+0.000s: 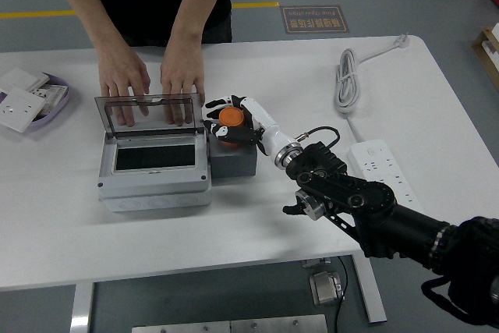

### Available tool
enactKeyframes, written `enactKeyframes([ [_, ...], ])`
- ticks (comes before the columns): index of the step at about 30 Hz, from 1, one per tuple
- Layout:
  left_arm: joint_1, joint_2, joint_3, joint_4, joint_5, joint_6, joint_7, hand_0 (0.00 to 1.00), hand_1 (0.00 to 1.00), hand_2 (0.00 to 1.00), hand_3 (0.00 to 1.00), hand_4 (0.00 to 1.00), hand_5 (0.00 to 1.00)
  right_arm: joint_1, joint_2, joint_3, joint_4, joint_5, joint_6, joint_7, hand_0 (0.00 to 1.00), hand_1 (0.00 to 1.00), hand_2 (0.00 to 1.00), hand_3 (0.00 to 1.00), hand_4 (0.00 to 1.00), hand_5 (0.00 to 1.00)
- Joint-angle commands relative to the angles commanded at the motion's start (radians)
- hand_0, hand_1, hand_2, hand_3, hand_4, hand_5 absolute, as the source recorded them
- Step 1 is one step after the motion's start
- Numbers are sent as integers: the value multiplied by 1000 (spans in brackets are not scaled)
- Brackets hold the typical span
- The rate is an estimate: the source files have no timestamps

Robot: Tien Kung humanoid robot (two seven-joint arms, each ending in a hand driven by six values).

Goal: Pick up the cylinder from the cube,place it in the box,flap close box

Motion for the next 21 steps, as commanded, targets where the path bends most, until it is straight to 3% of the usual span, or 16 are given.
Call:
enactKeyframes([
  [2,0,0,-1,0,0,0,0,629,647,625,668,722,253,0,0,-2,0,1,-2,0,773,655,537,543,366,2],
  [3,-1,0,-1,0,1,0,0,629,647,625,668,722,253,-1,0,-3,0,1,-4,0,794,645,527,521,289,2],
  [8,0,0,0,1,-2,0,0,629,647,625,668,722,253,-3,0,-11,3,4,-10,-3,794,645,527,521,289,2],
  [9,1,0,0,1,-2,0,0,629,647,625,668,722,253,-3,0,-13,3,5,-11,-3,807,631,516,500,13,2],
  [20,7,-1,-1,3,-7,1,-2,629,647,625,668,722,253,1,0,11,55,-6,-25,-1,767,618,506,477,2,2],
  [21,8,-2,-1,4,-8,1,-2,629,647,625,668,722,253,3,0,18,65,-8,-26,0,695,578,492,414,2,2],
])
